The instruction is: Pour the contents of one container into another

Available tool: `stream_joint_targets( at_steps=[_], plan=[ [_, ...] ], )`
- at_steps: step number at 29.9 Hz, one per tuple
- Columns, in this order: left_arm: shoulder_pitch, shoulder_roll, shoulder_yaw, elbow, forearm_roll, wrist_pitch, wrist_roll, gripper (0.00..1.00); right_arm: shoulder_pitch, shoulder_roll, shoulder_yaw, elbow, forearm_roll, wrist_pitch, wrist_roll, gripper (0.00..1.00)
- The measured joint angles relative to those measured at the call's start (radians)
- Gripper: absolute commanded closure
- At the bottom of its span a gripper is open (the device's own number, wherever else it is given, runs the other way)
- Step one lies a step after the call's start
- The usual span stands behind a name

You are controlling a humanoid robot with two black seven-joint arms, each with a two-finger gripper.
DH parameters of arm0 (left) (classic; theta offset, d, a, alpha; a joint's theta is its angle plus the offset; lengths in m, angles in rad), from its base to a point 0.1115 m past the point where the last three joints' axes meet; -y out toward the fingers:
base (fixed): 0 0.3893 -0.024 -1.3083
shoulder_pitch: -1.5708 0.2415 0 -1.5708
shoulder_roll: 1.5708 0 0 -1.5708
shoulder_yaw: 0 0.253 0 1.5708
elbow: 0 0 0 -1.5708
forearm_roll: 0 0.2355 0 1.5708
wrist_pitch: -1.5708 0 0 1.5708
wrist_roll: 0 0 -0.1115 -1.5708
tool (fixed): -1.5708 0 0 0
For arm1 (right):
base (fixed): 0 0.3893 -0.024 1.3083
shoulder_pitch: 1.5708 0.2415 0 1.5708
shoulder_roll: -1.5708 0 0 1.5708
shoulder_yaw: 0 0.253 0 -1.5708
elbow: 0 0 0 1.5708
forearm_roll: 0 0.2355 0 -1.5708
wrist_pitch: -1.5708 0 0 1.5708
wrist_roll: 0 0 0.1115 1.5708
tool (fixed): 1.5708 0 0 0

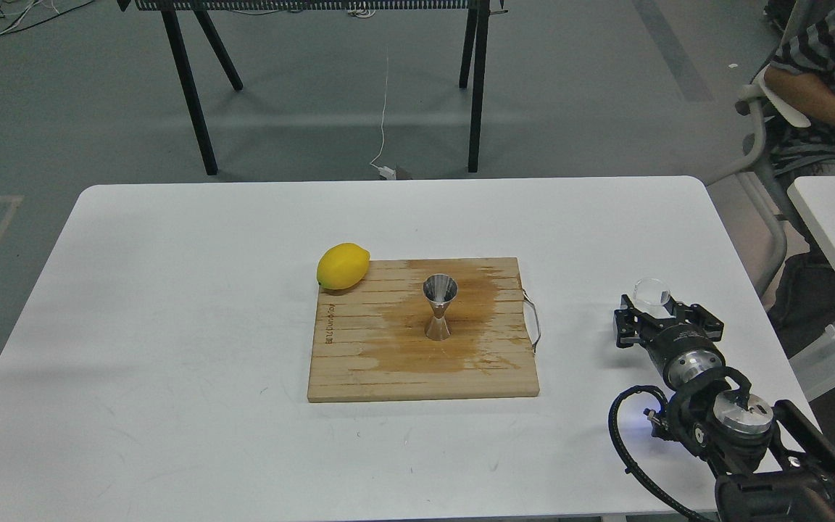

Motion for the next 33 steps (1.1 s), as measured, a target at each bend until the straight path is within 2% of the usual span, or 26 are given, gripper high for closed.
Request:
stream_joint_targets(
  at_steps=[12,17,25,29,33],
  plan=[
    [0.000,0.006,0.000,0.000,0.000,0.000,0.000,0.01,-0.006,0.000,0.000,0.013,0.000,0.008,-0.001,0.03],
    [0.000,0.007,0.000,0.000,0.000,0.000,-0.002,0.01,-0.036,-0.019,0.008,0.091,0.000,0.016,-0.002,0.03],
    [0.000,0.008,0.003,0.000,0.000,0.000,-0.006,0.01,-0.055,-0.196,0.032,0.256,-0.003,0.020,-0.004,0.03],
    [0.005,-0.003,0.005,0.002,-0.001,0.000,-0.007,0.01,0.043,-0.259,0.017,0.247,-0.065,0.032,-0.007,0.03],
    [0.015,-0.057,0.014,0.011,0.001,0.000,-0.005,0.01,0.174,-0.313,-0.047,0.161,-0.236,0.071,-0.009,0.03]
  ],
)
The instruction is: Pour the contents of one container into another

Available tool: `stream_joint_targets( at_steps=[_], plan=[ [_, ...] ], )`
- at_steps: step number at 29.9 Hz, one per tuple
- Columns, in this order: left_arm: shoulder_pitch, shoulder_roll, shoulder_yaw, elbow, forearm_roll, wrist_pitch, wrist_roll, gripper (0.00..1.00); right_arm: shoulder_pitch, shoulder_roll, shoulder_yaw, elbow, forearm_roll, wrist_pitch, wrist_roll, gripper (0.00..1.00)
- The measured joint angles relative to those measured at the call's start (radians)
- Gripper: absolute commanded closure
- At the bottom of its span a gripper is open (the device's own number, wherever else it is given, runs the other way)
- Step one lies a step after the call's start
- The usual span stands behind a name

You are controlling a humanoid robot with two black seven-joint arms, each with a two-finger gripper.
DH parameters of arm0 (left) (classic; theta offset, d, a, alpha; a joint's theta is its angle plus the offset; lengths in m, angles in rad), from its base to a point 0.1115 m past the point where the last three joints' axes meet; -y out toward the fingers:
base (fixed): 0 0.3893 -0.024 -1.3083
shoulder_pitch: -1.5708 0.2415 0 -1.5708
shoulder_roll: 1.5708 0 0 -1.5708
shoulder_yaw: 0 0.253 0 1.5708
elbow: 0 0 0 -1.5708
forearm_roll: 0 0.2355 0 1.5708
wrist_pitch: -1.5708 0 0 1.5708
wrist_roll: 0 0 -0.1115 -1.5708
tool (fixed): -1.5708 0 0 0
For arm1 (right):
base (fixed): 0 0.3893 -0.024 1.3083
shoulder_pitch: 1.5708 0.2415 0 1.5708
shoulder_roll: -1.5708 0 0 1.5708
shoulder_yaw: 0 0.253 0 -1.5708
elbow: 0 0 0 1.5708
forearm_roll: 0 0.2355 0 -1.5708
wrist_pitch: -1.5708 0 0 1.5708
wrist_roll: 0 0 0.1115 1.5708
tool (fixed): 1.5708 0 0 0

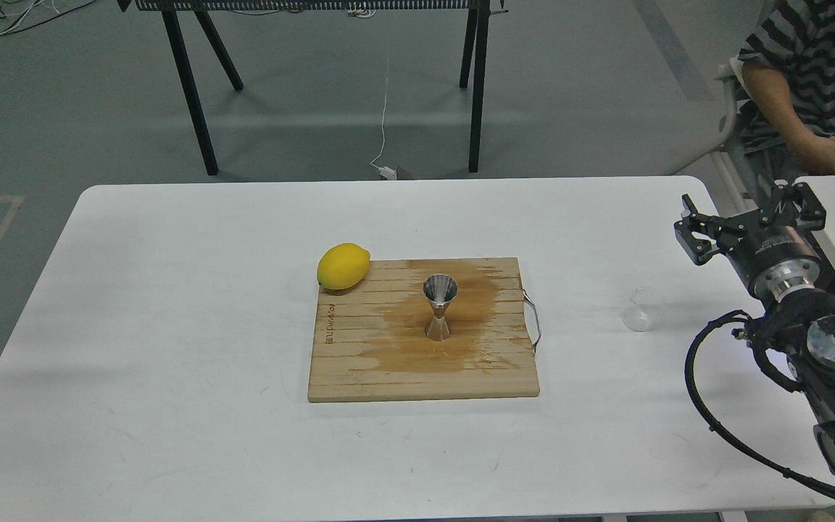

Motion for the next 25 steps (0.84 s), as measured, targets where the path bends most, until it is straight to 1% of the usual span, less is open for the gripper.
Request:
stream_joint_targets(
  at_steps=[2,4,7,8,9,11,13,17,21,25],
  plan=[
    [0.003,-0.050,0.002,0.002,0.003,0.000,0.000,0.01,0.068,-0.011,-0.027,-0.069,-0.068,0.053,0.000,0.03],
    [0.009,-0.089,0.001,0.009,0.002,-0.001,-0.001,0.01,0.131,-0.015,-0.051,-0.174,-0.107,0.151,-0.001,0.03],
    [0.018,-0.130,-0.005,0.029,-0.010,0.000,-0.004,0.01,0.183,-0.014,-0.061,-0.333,-0.120,0.324,-0.015,0.02],
    [0.021,-0.149,-0.005,0.034,-0.015,0.000,-0.004,0.01,0.190,-0.010,-0.059,-0.385,-0.120,0.371,-0.019,0.02],
    [0.025,-0.164,-0.005,0.036,-0.019,0.000,-0.004,0.01,0.193,-0.007,-0.058,-0.423,-0.120,0.395,-0.021,0.02],
    [0.044,-0.194,-0.006,0.039,-0.025,0.000,-0.005,0.01,0.194,-0.001,-0.057,-0.482,-0.120,0.420,-0.022,0.01],
    [0.061,-0.216,-0.012,0.040,-0.028,0.000,-0.014,0.01,0.192,0.006,-0.057,-0.503,-0.119,0.426,-0.020,0.01],
    [0.089,-0.235,-0.014,0.039,-0.053,0.000,-0.051,0.01,0.187,0.026,-0.069,-0.506,-0.119,0.428,-0.017,0.01],
    [0.104,-0.238,-0.014,0.040,-0.086,0.000,-0.067,0.01,0.186,0.037,-0.071,-0.503,-0.119,0.428,-0.013,0.01],
    [0.105,-0.238,-0.011,0.040,-0.091,0.000,-0.094,0.01,0.186,0.041,-0.066,-0.503,-0.119,0.428,-0.011,0.01]
  ],
)
